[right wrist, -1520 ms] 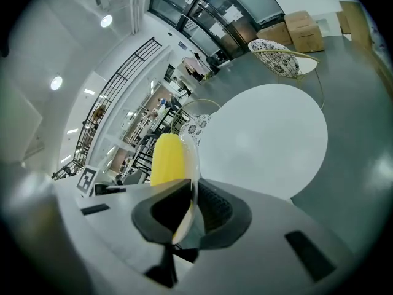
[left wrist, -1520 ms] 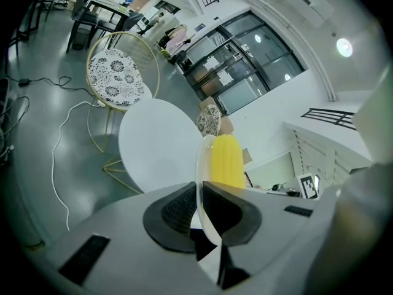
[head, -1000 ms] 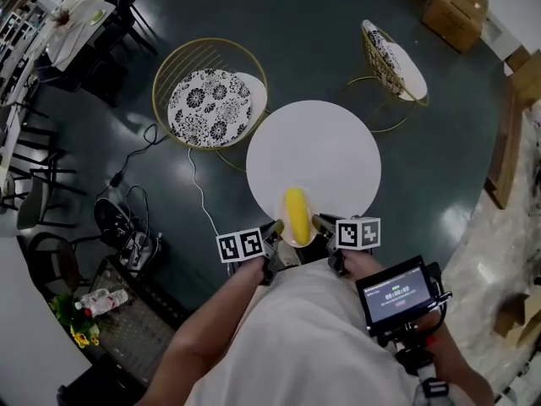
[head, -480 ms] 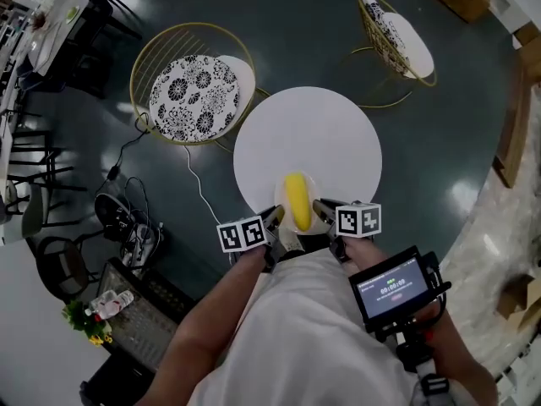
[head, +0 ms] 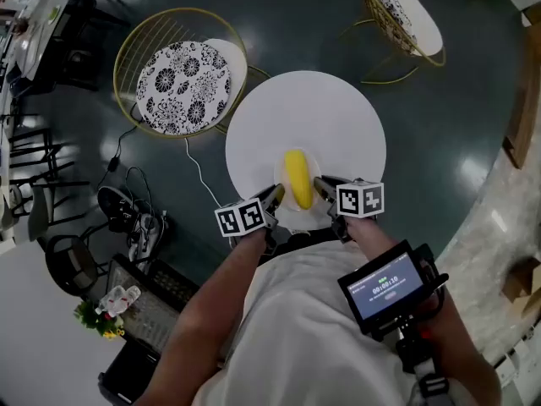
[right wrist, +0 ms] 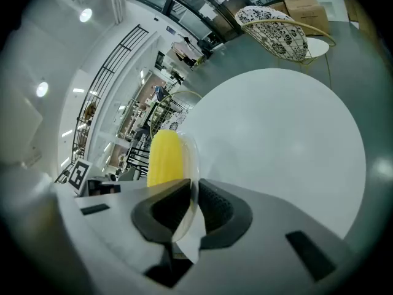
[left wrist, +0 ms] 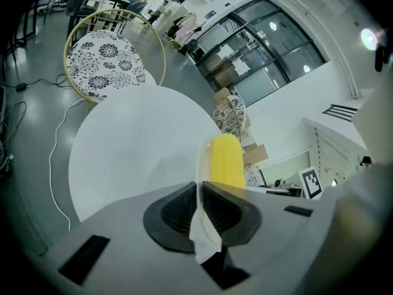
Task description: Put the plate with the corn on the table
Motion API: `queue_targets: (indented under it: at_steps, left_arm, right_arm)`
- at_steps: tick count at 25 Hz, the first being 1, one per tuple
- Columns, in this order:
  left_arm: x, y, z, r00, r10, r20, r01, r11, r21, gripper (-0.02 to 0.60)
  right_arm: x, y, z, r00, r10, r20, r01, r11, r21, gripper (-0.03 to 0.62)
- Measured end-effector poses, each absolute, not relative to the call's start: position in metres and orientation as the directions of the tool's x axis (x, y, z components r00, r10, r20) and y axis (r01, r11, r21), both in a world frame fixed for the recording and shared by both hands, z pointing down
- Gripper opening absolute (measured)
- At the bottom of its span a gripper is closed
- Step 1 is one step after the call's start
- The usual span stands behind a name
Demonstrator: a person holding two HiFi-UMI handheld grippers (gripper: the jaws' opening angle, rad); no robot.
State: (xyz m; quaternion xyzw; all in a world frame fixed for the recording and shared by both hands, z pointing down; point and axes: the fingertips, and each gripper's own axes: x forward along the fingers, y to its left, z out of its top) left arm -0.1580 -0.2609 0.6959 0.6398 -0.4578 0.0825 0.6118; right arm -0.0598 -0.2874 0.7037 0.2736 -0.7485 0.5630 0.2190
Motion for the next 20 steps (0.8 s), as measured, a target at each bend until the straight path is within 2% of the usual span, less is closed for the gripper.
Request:
queue_targets:
  at_steps: [20]
  left_arm:
    - [-0.145,-0.314,0.757,0.514,-0.430,0.742,-0.745,0.206,0.635,0.038]
  right_arm:
    - [-0.045,-0.340,0.763,-0.665,-0.154,0.731,-0.743,0.236,-0.626,0.038]
